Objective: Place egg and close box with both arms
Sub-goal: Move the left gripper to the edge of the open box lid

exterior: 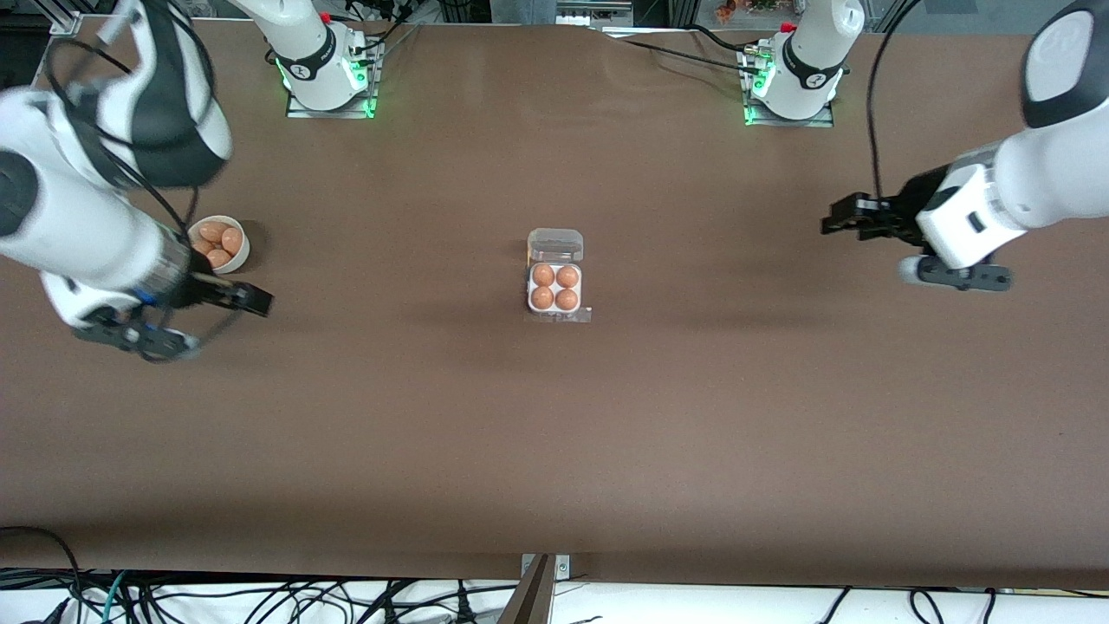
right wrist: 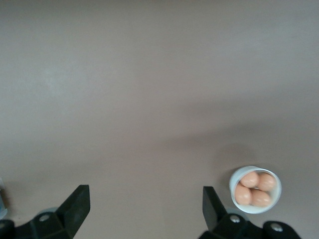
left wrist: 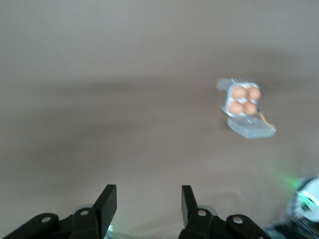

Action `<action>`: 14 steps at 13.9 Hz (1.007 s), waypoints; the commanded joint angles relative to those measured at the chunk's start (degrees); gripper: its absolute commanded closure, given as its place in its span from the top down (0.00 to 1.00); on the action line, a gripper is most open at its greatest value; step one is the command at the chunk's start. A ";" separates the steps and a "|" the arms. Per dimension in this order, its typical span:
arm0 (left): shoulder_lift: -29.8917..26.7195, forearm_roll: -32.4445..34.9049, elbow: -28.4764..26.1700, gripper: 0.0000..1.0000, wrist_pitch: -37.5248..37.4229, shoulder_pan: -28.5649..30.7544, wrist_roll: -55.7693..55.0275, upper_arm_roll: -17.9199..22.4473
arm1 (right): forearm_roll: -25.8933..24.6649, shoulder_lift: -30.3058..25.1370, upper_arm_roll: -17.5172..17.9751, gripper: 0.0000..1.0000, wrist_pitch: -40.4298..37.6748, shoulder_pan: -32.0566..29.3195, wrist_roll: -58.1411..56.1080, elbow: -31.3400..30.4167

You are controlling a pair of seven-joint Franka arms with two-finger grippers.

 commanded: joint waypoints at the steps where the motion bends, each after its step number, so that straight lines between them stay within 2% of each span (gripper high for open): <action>1: 3.89 -4.85 1.19 0.38 -1.83 -6.73 -8.66 0.33 | -0.94 -8.78 1.85 1.00 0.12 -3.05 -4.41 -5.75; 5: 10.22 -5.49 1.36 0.16 -3.24 -16.22 -13.97 0.33 | -1.03 -12.31 1.76 1.00 -3.50 -4.97 -6.37 -4.70; 7: 12.77 -7.84 1.45 0.09 -3.24 -18.95 -13.88 0.33 | -1.11 -12.31 1.76 1.00 -5.16 -5.51 -7.07 -2.25; 10: 17.60 -12.95 1.54 0.05 -2.71 -22.03 -15.81 0.33 | -1.03 -12.14 1.76 1.00 -5.26 -6.65 -7.43 -1.97; 14: 26.82 -15.32 8.90 0.05 -2.36 -26.86 -19.23 0.33 | -0.59 -11.88 1.32 1.00 -5.35 -7.09 -8.48 -1.62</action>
